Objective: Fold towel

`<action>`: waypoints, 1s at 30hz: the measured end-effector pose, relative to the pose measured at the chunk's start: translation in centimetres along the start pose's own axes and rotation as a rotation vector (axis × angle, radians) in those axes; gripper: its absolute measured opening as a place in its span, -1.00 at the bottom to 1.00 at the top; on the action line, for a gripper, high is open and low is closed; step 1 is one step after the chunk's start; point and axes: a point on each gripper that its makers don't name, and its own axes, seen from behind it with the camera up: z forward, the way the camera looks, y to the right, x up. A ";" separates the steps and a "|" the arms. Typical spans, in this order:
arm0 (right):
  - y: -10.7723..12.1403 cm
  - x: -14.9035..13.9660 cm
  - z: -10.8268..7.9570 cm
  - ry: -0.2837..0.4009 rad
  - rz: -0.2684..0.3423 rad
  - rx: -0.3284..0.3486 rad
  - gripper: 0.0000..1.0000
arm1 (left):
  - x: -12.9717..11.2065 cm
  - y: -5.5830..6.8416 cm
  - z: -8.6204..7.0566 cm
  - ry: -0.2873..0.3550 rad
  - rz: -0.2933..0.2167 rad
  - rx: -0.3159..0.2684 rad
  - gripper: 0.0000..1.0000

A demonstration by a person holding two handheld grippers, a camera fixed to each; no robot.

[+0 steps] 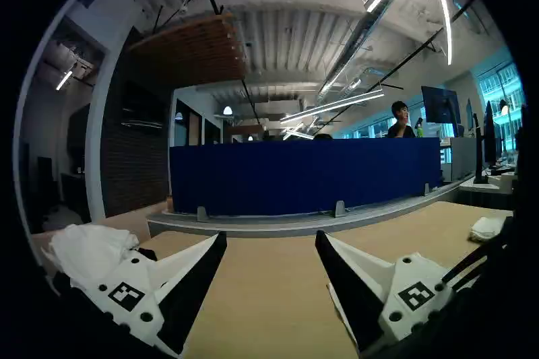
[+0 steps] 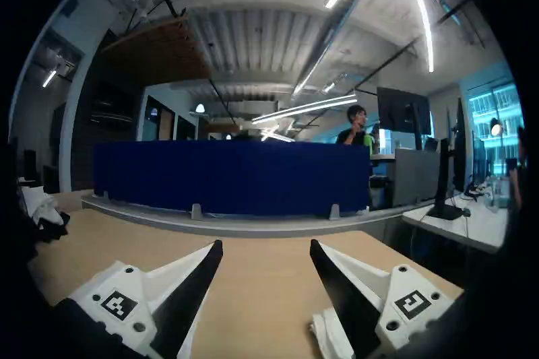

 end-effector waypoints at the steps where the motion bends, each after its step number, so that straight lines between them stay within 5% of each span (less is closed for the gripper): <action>1: -0.1 0.9 0.0 0.001 -0.002 0.002 1.00 | 0.3 0.1 -0.1 -0.002 0.001 0.000 0.96; 17: -2.5 14.8 -0.1 0.013 -0.020 0.042 1.00 | 10.4 -2.1 0.4 -0.033 -0.016 0.030 0.96; 30: -3.9 16.6 -0.2 0.028 -0.024 0.053 1.00 | 11.8 -3.0 0.5 -0.030 -0.023 0.043 0.96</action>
